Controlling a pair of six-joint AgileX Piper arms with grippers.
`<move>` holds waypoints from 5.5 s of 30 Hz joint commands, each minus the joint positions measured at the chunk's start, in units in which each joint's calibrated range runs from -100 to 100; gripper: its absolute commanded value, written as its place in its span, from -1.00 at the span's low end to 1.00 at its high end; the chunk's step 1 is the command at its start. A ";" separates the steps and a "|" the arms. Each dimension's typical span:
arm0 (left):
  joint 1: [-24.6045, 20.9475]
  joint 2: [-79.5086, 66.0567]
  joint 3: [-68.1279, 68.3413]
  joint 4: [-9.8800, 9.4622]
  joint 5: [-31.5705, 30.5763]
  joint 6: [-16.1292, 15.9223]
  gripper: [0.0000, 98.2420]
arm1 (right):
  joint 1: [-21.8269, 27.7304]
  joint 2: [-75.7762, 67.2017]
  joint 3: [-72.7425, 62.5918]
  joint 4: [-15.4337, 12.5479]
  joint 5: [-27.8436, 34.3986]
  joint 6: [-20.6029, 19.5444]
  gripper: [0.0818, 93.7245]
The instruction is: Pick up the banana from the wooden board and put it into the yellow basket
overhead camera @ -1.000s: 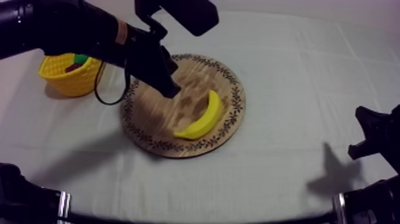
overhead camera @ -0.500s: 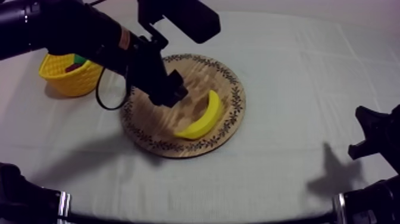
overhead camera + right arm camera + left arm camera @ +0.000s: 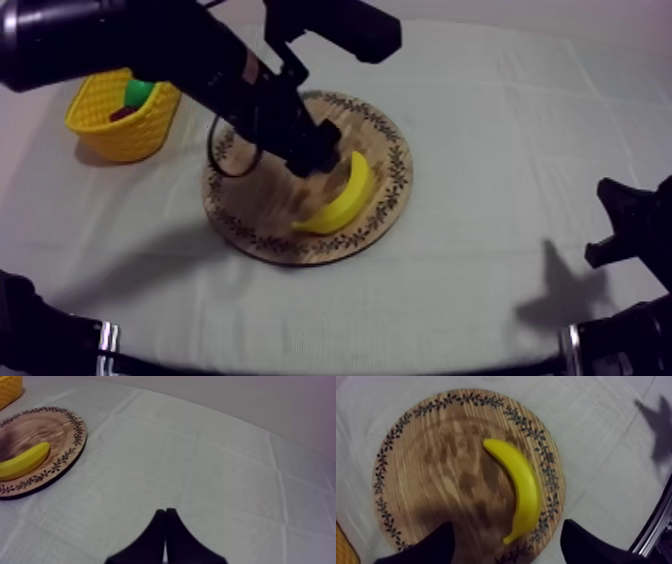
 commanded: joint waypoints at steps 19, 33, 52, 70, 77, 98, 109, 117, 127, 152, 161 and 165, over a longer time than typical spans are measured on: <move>2.14 18.69 -11.81 -0.06 4.02 3.54 0.58 | 0.00 0.00 -0.03 0.00 0.03 0.00 -0.99; 3.18 27.63 -18.91 -1.55 10.37 3.68 0.60 | 0.00 0.00 -0.03 0.00 0.03 0.00 -0.99; 1.20 35.56 -27.46 -0.54 10.30 3.46 0.51 | 0.00 0.00 -0.03 0.00 0.03 0.00 -0.99; -0.69 37.52 -27.76 1.31 12.12 1.63 0.38 | 0.00 0.00 -0.03 0.00 0.03 0.00 -0.99; -0.99 37.76 -27.95 1.76 12.34 0.58 0.07 | 0.00 0.00 -0.03 0.00 0.03 0.00 -0.99; -2.17 34.58 -23.69 2.79 10.90 -2.85 -0.44 | 0.00 0.00 -0.03 0.00 0.03 0.00 -0.99; -3.48 21.46 -15.30 3.75 12.55 -4.60 -0.44 | 0.00 0.00 -0.03 0.00 0.03 0.00 -0.99; -6.54 6.59 -4.60 3.84 14.42 -5.63 -0.45 | 0.00 0.00 -0.03 0.00 0.03 0.00 -0.99; -12.30 -9.27 6.98 1.34 18.28 -6.66 -0.45 | 0.00 0.00 -0.03 0.00 0.03 0.00 -0.99; -25.94 -17.76 2.10 -0.24 20.94 -6.76 -0.53 | 0.00 0.00 -0.03 0.00 0.03 0.00 -0.99; -31.36 -12.85 -0.48 -0.59 17.19 -7.76 -0.56 | 0.00 0.00 -0.03 0.00 0.03 0.00 -0.99; -32.94 -9.47 -5.73 -0.53 16.59 -7.89 -0.60 | 0.00 0.00 -0.03 0.00 0.03 0.00 -0.99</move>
